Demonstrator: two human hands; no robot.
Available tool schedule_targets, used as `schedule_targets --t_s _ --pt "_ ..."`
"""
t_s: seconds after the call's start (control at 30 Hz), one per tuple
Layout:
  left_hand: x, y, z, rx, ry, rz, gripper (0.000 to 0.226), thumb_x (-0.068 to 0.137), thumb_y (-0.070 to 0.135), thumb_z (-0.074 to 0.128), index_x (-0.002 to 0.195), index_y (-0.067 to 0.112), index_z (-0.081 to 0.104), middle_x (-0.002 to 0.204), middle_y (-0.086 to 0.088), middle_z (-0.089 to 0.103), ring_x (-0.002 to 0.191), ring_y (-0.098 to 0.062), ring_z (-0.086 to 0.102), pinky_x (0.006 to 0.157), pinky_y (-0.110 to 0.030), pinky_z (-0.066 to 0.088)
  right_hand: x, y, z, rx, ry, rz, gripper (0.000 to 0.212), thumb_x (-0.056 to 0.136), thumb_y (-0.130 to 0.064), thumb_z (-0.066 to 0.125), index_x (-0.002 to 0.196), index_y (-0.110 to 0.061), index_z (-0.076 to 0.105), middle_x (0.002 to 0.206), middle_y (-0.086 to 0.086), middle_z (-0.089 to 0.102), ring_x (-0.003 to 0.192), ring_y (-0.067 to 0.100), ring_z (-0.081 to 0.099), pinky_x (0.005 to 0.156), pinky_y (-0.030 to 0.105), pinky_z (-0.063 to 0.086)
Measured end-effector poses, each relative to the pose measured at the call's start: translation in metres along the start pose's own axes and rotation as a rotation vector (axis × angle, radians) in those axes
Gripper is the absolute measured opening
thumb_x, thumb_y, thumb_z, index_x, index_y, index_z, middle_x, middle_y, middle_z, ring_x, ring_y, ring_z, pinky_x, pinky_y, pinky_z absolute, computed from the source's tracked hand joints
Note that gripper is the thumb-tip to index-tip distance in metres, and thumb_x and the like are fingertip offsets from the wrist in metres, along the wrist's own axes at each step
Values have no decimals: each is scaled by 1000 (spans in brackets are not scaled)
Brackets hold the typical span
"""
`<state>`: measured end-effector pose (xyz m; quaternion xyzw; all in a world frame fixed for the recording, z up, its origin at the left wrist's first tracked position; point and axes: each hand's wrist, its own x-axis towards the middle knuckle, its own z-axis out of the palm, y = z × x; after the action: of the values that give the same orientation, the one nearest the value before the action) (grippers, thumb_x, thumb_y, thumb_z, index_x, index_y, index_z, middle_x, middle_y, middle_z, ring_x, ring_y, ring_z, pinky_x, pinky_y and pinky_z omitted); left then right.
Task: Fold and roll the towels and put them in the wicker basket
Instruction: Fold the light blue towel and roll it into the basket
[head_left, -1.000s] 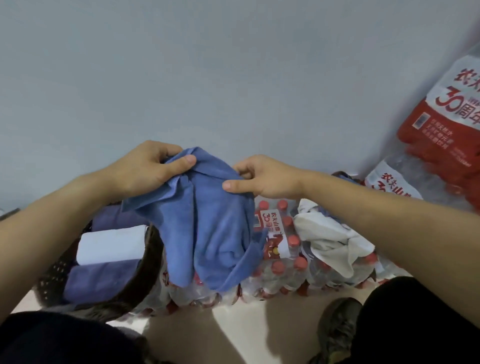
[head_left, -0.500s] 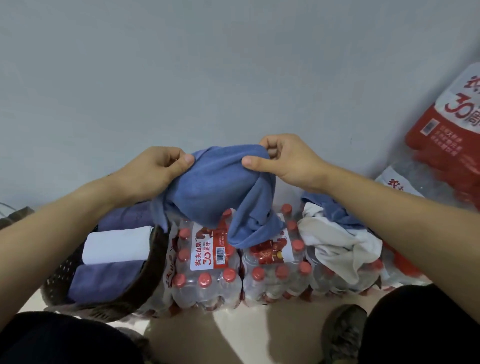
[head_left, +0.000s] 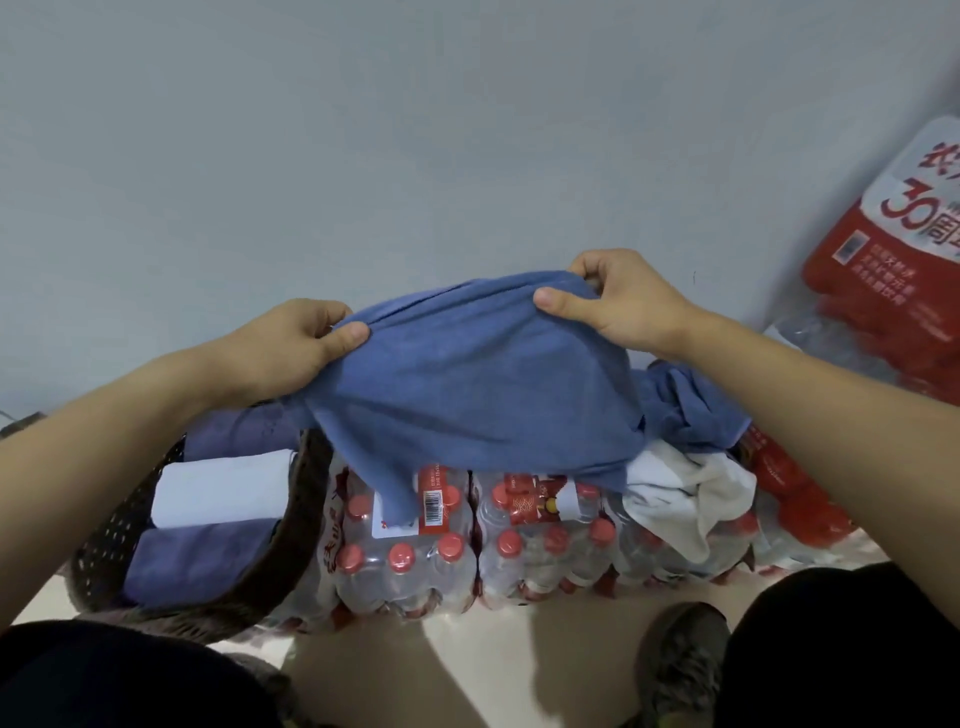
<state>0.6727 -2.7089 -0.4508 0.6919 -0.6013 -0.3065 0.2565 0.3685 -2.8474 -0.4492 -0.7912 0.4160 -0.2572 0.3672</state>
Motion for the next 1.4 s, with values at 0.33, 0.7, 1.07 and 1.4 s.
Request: schedule_targets --t_s 0.33,0.7,1.07,1.4 --pt "-16 8 -13 -14 -396 21 34 83 46 64 107 24 73 102 2 76 95 -16 73 86 -36 56 0 38 -12 -358 -514 193 48 58 -60 84 72 -15 71 68 -5 69 62 11 62 59 24 49" --pt "-13 5 -18 304 -176 11 41 70 66 64 87 29 69 77 15 73 73 -2 67 73 -29 52 -2 26 7 -487 -475 109 17 83 -19 74 78 -16 58 67 -4 62 63 14 57 58 26 45" --pt "-6 37 40 102 -49 290 64 63 74 71 115 36 66 105 24 69 99 11 62 82 -5 44 -18 -42 57 -58 -357 -189 29 77 -35 82 72 -12 64 71 12 61 64 18 54 62 40 49" --pt "-3 24 7 196 98 305 15 90 40 62 83 27 63 81 13 69 77 4 62 67 -9 45 -16 -16 46 -135 -628 30 21 78 -25 83 92 -15 71 85 -4 75 74 8 68 64 22 53"
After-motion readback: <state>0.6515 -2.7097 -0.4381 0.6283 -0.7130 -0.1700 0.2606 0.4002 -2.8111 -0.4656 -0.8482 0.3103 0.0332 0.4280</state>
